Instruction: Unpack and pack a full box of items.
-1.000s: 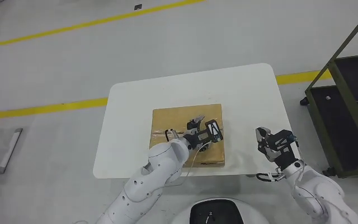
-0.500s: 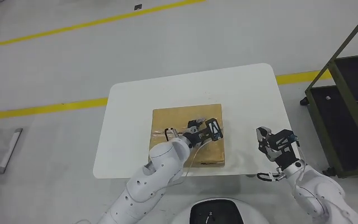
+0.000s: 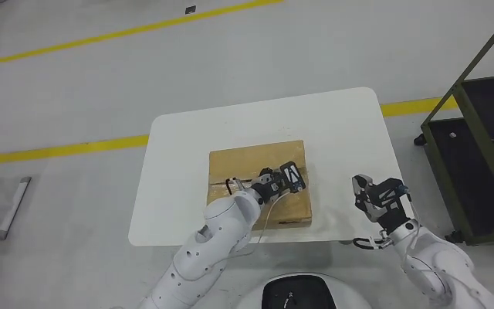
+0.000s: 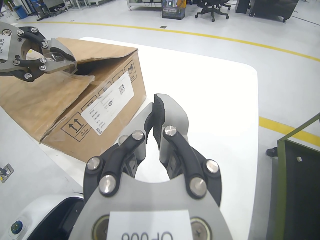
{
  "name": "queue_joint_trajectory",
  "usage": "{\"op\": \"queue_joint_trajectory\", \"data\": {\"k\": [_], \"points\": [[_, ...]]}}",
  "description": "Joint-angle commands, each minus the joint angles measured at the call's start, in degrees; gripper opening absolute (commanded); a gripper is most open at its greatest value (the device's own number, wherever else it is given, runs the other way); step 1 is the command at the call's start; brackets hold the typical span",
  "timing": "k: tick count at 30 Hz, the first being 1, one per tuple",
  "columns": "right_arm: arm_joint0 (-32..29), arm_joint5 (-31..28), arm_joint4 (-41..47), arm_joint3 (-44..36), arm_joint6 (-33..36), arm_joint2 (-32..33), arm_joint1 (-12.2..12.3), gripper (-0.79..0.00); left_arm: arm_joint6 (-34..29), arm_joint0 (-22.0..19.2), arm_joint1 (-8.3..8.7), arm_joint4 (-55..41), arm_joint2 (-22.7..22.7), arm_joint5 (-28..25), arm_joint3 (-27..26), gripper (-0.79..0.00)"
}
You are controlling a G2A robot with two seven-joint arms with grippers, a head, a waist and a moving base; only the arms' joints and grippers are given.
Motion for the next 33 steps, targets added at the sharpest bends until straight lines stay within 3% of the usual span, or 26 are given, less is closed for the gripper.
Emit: {"op": "queue_joint_trajectory", "data": {"k": [1, 13, 14, 15, 18, 20, 22, 23, 26, 29, 30, 33], "points": [[0.2, 0.0, 0.2, -0.1, 0.0, -0.1, 0.0, -0.785, 0.3, 0.9, 0.14, -1.1, -1.4, 0.5, -0.9, -0.785], [3.5, -1.5, 1.6, -0.5, 1.0, -1.4, 0.0, -0.785, -0.7, 6.9, 1.53, -5.0, -9.5, -2.9, -8.5, -0.785], [3.8, -1.4, 1.6, -0.5, 1.1, -1.5, 0.0, -0.785, -0.9, 7.2, 1.59, -5.0, -9.6, -3.5, -8.8, -0.757], [4.1, -1.4, 1.7, -0.5, 1.2, -1.5, 0.0, -0.785, -0.9, 7.4, 1.60, -5.0, -9.7, -3.7, -9.1, -0.622], [4.9, -1.6, 2.3, -0.4, 1.2, -1.5, 0.0, -0.785, -0.6, 7.6, 1.50, -4.6, -9.1, -3.8, -9.2, -0.686], [5.5, -1.8, 2.7, -0.4, 1.5, -1.5, 0.0, -0.785, -0.3, 7.3, 1.32, -4.3, -8.3, -3.7, -8.9, -0.520], [6.1, -2.1, 3.2, -0.1, 1.7, -1.5, 0.1, -0.785, -0.1, 6.9, 1.14, -3.8, -7.6, -3.8, -8.5, -0.533], [6.4, -2.2, 3.2, 0.0, 1.8, -1.5, 0.1, -0.785, 0.1, 6.7, 1.04, -3.8, -7.2, -3.7, -8.3, -0.493], [6.6, -2.3, 3.3, 0.3, 1.7, -1.7, 0.1, -0.785, 0.2, 6.3, 0.81, -4.0, -6.7, -3.8, -7.5, -0.548], [6.4, -2.3, 3.3, 0.6, 1.5, -1.8, 0.1, -0.785, -0.1, 5.8, 0.67, -4.1, -6.5, -4.5, -6.9, -0.459], [6.3, -2.3, 3.3, 0.7, 1.4, -1.7, 0.1, -0.785, -0.1, 5.8, 0.63, -4.2, -6.5, -4.6, -6.9, -0.523], [6.1, -2.5, 3.6, 1.0, 1.3, -1.5, 0.2, -0.785, -0.1, 5.8, 0.53, -4.3, -6.5, -4.5, -6.9, -0.529]]}}
